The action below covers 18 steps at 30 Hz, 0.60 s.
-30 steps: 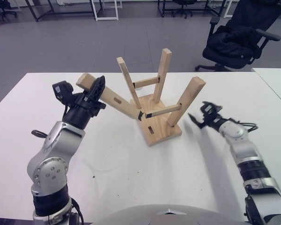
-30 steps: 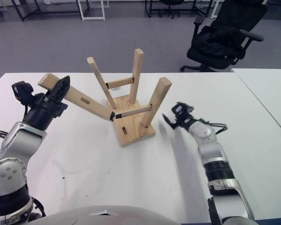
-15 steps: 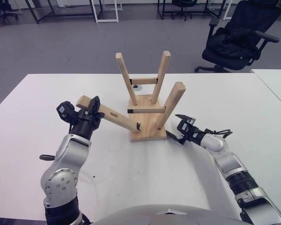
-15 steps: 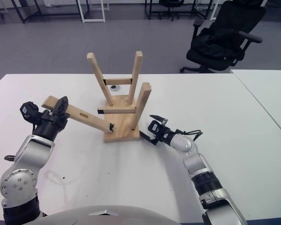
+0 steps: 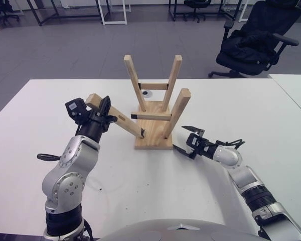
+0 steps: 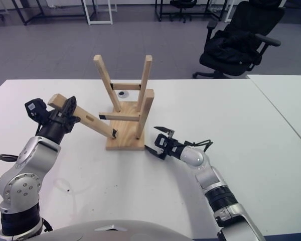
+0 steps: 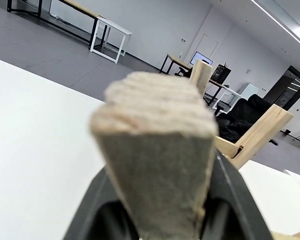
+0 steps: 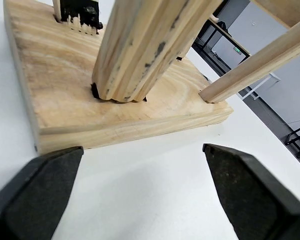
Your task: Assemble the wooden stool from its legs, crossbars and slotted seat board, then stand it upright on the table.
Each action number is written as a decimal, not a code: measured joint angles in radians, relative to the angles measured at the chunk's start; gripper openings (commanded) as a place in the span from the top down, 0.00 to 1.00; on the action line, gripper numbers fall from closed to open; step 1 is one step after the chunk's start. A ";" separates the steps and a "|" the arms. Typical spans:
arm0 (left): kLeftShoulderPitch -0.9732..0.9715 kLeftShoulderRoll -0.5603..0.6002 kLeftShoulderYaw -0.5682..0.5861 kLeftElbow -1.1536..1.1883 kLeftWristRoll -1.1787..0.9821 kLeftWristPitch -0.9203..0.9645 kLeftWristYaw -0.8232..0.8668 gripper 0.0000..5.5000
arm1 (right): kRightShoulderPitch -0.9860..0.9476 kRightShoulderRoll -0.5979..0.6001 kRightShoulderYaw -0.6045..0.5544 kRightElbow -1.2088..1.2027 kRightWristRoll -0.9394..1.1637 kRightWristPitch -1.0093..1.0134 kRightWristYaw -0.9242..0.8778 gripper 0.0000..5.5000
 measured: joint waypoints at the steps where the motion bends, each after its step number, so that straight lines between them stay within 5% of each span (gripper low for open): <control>1: -0.003 0.002 -0.009 0.001 0.009 0.001 0.001 0.81 | 0.000 0.000 0.000 -0.001 0.000 0.000 0.000 0.18; 18: -0.152 -0.041 -0.185 0.096 0.285 0.021 0.000 0.81 | 0.013 -0.002 0.007 -0.028 -0.026 -0.030 0.017 0.18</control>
